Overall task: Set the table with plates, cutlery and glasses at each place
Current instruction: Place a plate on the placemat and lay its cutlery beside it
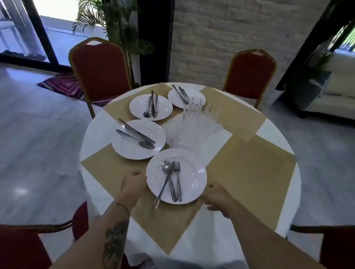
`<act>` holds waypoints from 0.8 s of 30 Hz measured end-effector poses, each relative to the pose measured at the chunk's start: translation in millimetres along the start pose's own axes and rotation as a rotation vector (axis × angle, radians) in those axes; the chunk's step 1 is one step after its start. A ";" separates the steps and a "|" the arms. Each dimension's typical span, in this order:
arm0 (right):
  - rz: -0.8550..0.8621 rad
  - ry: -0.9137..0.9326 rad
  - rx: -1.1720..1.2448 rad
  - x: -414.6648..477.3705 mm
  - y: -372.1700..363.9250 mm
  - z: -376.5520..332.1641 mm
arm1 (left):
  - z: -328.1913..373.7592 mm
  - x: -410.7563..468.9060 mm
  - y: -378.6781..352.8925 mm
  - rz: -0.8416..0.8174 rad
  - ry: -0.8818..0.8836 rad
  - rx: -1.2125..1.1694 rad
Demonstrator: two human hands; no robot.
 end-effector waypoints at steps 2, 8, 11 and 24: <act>-0.009 -0.079 0.132 13.9 -15.4 6.2 | -5.1 15.6 -1.3 0.014 0.017 0.053; 0.010 -0.206 0.375 16.6 -35.5 12.2 | -5.9 33.9 -17.4 -0.149 -0.044 0.204; 0.035 -0.214 0.397 20.3 -40.1 13.2 | 1.2 34.5 -23.8 -0.194 -0.108 0.277; 0.058 -0.074 0.317 26.1 54.0 15.7 | 15.6 5.1 -98.7 -0.242 -0.051 0.314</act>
Point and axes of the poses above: each hand's wrist, its own x-axis towards the middle knuckle, its own y-axis out of the back of the hand, z = x × y, the point moved 7 cm from there along x, towards the middle knuckle, and after that the axes turned 8 degrees about z, right-handed, at the moved point
